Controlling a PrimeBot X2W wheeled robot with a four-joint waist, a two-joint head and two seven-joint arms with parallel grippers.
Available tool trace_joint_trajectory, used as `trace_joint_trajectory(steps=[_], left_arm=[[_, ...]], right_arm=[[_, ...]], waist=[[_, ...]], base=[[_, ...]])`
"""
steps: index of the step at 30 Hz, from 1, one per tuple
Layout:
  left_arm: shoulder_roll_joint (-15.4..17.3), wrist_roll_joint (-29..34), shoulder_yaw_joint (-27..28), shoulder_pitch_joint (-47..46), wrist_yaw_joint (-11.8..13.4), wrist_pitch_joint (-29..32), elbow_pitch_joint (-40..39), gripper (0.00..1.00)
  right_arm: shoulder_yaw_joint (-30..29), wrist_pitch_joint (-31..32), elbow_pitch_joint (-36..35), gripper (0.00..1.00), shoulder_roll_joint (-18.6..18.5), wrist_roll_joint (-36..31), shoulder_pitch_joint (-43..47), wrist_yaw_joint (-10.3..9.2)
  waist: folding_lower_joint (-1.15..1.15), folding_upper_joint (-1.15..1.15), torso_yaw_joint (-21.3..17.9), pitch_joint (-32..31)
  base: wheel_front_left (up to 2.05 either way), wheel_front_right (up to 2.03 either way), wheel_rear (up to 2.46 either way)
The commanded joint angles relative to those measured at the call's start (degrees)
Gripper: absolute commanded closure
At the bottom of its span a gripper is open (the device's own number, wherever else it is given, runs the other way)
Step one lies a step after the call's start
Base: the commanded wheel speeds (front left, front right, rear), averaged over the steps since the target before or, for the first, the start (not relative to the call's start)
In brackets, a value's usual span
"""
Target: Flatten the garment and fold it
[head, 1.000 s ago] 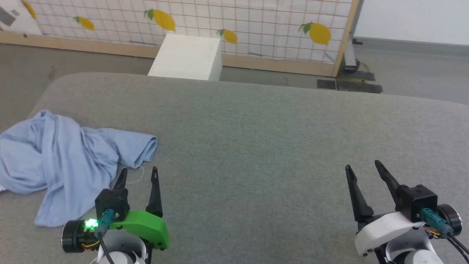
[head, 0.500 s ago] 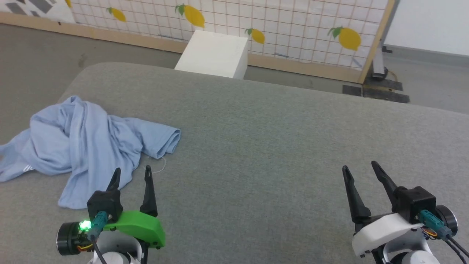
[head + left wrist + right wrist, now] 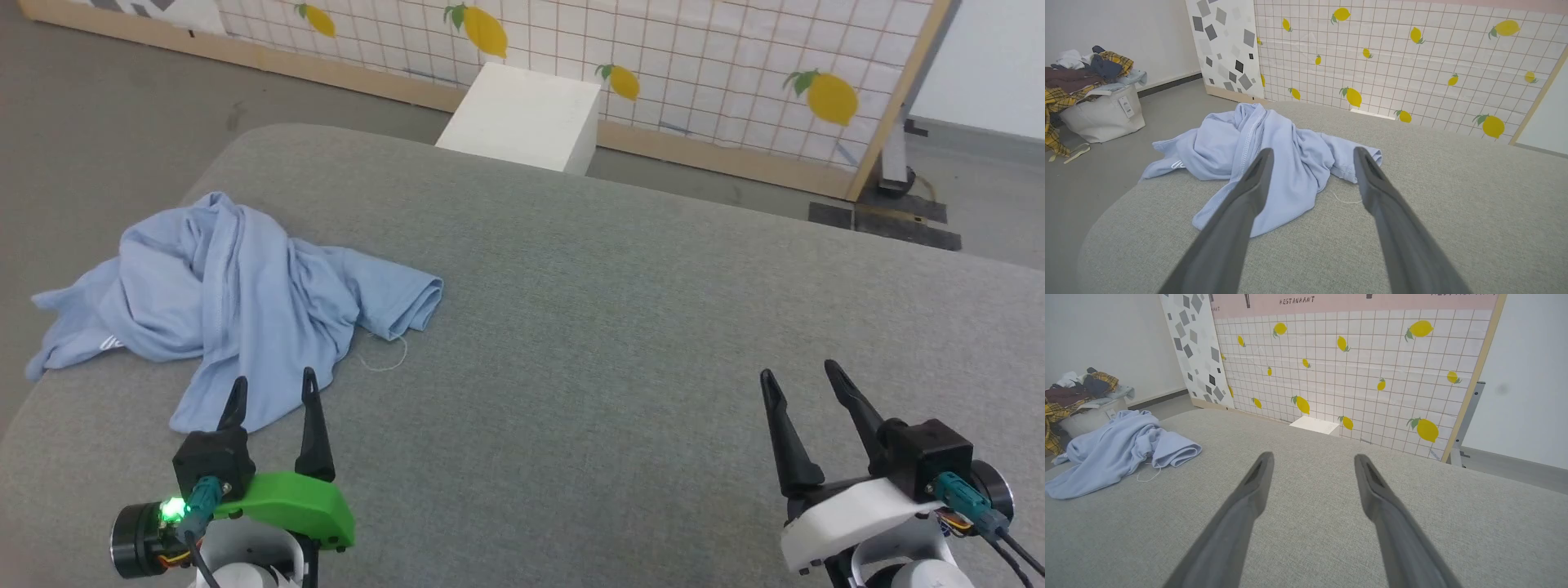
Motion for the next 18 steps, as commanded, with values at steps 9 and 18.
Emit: trace_joint_trajectory(steps=[9,18], left_arm=[[0.2,-1.5,-0.5,1.1,2.0,-1.3,-0.2,0.0],[0.4,-2.5,-1.0,1.6,3.5,-1.6,-0.9,0.0]], right_arm=[[0.3,-1.7,0.8,0.0,0.1,1.6,-0.8,-0.05],[0.7,-2.7,1.4,0.0,0.1,2.5,-1.0,-0.05]], waist=[[0.0,0.0,2.9,-0.1],[0.0,0.0,5.3,-0.1]], base=[[0.0,0.0,0.0],[0.0,0.0,0.0]])
